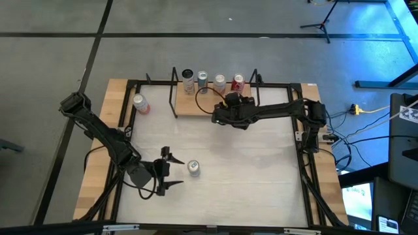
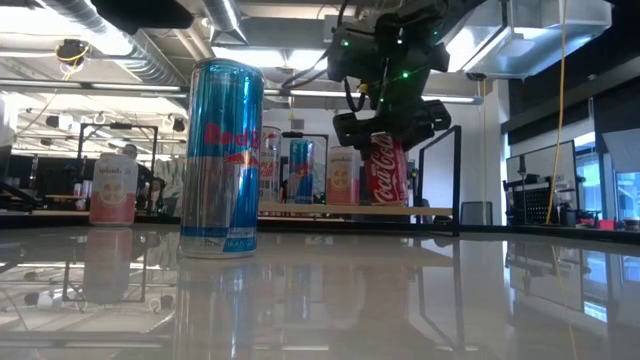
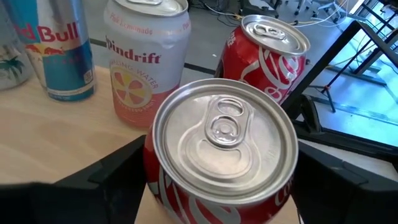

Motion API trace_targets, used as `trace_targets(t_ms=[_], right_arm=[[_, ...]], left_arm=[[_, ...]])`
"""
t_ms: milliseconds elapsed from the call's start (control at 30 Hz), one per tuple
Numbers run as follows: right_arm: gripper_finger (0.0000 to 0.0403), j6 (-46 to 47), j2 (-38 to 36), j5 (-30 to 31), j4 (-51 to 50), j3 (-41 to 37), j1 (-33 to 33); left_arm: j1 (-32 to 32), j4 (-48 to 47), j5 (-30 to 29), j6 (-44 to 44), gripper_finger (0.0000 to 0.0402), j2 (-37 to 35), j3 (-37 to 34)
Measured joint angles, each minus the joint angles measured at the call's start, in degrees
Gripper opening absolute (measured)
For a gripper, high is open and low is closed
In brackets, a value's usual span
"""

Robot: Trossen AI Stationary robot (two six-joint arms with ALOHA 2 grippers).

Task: Place canned beverage on shelf
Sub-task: Put the red soda can align with the other red soda can on the shelf

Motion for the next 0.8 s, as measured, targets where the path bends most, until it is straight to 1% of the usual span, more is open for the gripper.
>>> trace_targets(t_ms=[100,267,533,633,800], right_arm=[[0.0325,-0.09,0.0,0.26,-0.75,0.41,-0.02],[0.0326,-0.26,0.0,-1.15,-2.3,1.7,-0.48],[0.0328,-2.27,0.0,-2.66,-2.14,1.97,-1.46],[0.0342,-2.6,0.0,-3.04,-2.06,1.97,-1.53],[0.0377,-1.69,0.0,-4.28,-2.08,1.97,-1.53]], left_arm=[[-0.04,0.24,1.83,0.0,0.0325,0.0,0.0],[-0.02,0.21,1.87,0.01,0.0325,0.0,0.0],[0.0,0.19,1.87,0.02,0.0325,0.0,0.0],[0.0,0.17,1.87,0.02,0.0325,0.0,0.0],[0.0,0.16,1.87,0.02,0.0325,0.0,0.0]])
